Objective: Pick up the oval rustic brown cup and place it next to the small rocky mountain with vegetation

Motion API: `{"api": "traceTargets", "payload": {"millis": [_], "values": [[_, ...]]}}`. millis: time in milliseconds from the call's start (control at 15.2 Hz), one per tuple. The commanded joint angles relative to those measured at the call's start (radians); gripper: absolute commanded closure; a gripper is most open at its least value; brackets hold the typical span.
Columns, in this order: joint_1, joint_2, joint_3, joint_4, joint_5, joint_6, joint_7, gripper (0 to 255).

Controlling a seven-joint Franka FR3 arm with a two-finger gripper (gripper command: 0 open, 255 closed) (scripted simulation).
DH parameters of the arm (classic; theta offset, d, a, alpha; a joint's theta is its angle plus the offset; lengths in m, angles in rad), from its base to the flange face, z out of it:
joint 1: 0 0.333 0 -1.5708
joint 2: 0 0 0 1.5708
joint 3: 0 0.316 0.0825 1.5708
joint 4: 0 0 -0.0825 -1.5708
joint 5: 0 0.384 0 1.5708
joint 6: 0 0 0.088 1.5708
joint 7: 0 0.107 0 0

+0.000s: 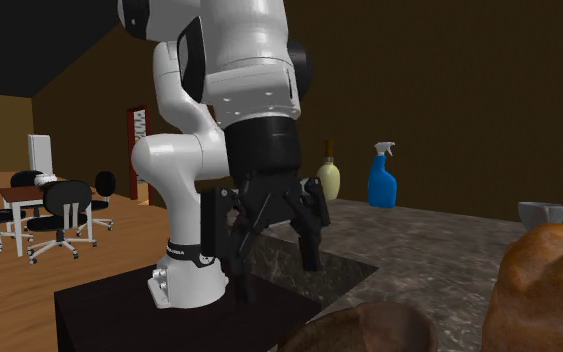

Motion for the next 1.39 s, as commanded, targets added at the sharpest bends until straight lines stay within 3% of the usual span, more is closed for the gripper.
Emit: {"api": "traceTargets", "payload": {"millis": [0, 462, 990, 1056, 1320], "values": [[0.016, 0.058, -0.024, 0.014, 0.035, 0.062, -0.030, 0], [0.048, 0.173, -0.045, 0.007, 0.094, 0.182, -0.073, 0], [0.048, 0.173, -0.044, 0.007, 0.094, 0.182, -0.073, 0], [0.048, 0.173, -0.044, 0.007, 0.094, 0.182, -0.073, 255], [0.048, 0.173, -0.044, 0.007, 0.094, 0.182, -0.072, 255]]}}
